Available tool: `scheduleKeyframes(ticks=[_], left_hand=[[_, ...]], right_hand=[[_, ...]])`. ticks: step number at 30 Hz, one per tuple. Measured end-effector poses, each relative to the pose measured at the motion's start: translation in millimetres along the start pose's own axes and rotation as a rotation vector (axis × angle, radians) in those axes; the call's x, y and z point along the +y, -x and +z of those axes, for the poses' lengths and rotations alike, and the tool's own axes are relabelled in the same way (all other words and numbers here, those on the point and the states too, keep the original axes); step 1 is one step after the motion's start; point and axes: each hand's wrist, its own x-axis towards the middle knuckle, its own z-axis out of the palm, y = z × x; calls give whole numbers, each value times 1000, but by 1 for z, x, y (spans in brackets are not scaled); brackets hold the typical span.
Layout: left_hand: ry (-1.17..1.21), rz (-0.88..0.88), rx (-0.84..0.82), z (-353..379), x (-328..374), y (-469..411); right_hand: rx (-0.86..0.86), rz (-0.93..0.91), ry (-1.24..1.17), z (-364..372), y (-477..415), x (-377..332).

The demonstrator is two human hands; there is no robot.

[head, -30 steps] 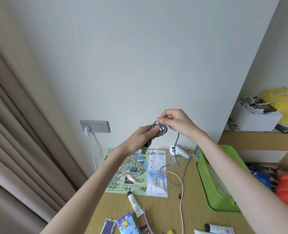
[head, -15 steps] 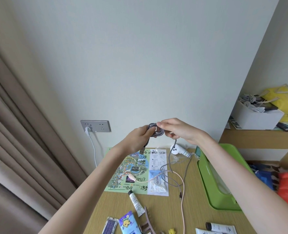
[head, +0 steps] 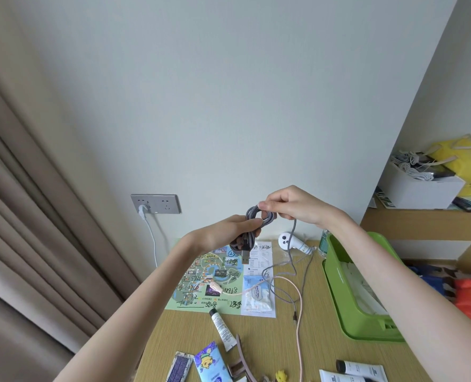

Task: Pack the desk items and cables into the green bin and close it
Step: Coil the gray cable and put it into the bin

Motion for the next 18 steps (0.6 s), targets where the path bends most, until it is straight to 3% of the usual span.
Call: scheduleKeyframes(ticks=[9,18], left_hand=[[179,102,375,-9,-2,-7],[231,165,525,4,9,-20]], right_hand=[[142,-25,-248,5,1,30],[-11,56,-468,29,-6,19]])
